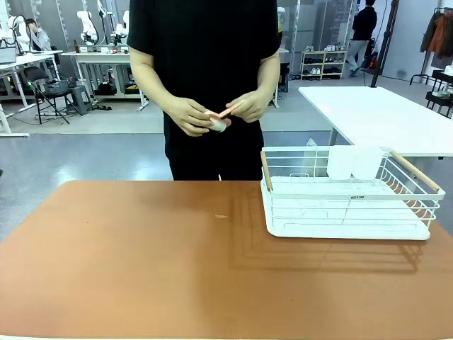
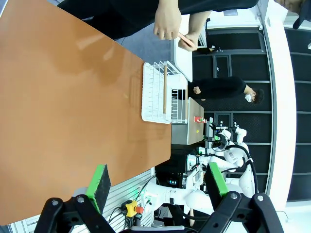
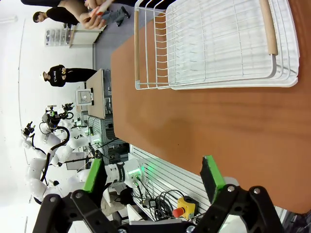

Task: Clean the table.
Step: Pick up the Lint Roller when the human hands it over.

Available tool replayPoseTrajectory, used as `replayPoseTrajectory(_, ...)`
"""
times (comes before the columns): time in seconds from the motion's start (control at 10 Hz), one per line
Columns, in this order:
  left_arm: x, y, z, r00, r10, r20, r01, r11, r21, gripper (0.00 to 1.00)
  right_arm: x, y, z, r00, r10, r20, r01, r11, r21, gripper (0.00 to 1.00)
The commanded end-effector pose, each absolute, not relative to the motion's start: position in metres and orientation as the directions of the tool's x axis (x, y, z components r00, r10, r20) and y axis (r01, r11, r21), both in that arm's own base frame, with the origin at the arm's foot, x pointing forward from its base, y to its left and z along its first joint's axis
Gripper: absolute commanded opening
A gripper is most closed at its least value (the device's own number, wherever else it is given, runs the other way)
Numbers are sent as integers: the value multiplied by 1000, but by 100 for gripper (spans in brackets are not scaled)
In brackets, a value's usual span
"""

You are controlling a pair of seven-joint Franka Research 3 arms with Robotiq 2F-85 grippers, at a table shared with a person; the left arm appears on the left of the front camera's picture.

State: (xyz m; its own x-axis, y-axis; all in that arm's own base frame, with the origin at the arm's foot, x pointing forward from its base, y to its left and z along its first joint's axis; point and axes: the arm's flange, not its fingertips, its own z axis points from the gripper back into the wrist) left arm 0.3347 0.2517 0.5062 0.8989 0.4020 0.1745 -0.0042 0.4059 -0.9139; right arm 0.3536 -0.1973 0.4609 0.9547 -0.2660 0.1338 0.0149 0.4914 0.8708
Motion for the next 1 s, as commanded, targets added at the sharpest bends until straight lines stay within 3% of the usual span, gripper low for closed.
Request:
replayPoseTrajectory(0.0,330,252,508,899,399,182,11,393,-919,100,351,-195,465,953,-268,139,7,481,877,100)
replayPoseTrajectory(0.9,330,252,508,899,399,182,11,393,-919,100,351,-195,465,953,-268,139,7,481,877,100)
